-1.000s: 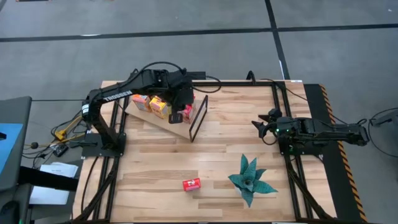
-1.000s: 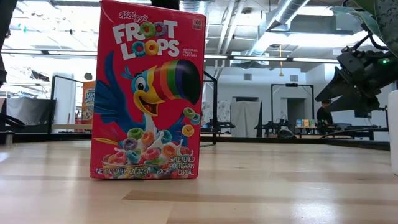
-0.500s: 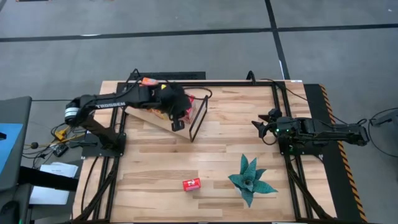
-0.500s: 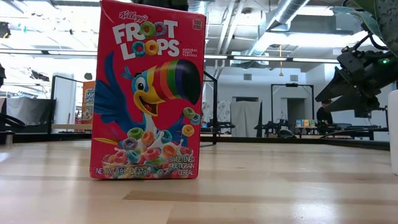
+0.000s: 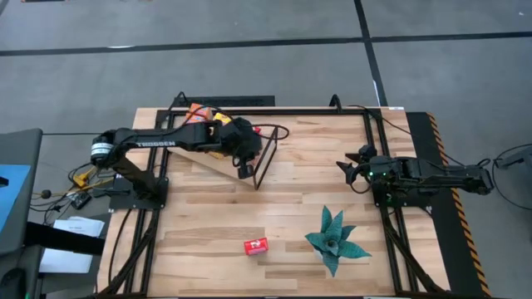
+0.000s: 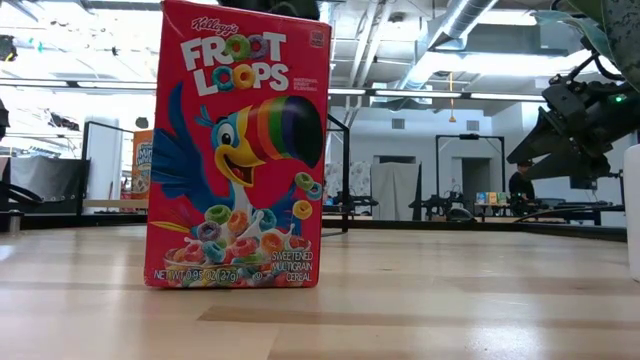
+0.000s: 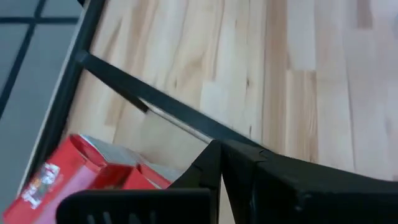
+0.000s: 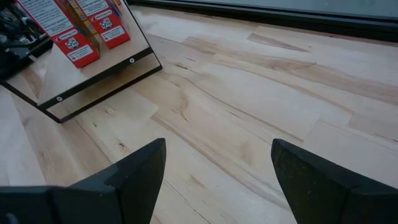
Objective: Stack cereal on shelf
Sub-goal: Put the left red cereal box aligned with the other red cereal box on the shelf
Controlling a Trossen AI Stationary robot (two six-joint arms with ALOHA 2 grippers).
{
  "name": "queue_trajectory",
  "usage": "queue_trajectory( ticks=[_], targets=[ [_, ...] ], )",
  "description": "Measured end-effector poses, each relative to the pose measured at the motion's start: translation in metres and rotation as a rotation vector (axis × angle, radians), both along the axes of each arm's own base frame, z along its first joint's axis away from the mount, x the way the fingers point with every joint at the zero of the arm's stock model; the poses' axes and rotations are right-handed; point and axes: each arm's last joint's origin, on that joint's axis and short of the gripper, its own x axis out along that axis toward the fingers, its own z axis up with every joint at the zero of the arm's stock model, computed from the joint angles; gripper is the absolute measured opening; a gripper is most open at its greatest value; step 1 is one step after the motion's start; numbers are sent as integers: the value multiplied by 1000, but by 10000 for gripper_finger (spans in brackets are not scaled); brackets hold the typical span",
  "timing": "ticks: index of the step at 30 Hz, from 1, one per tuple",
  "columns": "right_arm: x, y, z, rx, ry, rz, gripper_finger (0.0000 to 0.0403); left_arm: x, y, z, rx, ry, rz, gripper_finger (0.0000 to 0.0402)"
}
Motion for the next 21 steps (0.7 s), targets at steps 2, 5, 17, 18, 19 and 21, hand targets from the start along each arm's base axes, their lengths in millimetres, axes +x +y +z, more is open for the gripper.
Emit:
queue_trajectory(
  ticks=[2, 5, 17, 18, 19, 21],
  targets=[
    [0, 0, 0, 0, 2, 0, 317, 1, -1, -4, 14, 23, 2, 0],
    [0, 0, 0, 1, 3, 0, 317, 1, -1, -3, 55, 29, 21, 0],
    [0, 0, 0, 3, 6, 3, 317, 7, -4, -13, 118, 89, 9, 0],
    [0, 0, 0, 3, 6, 3, 317, 8, -4, -14, 125, 98, 3, 0],
    [0, 0, 0, 3, 5, 3, 317, 7, -4, -17, 126, 122, -2, 0],
    [0, 0, 0, 5, 5, 6, 317, 10, -5, -20, 130, 118, -7, 0]
  ],
)
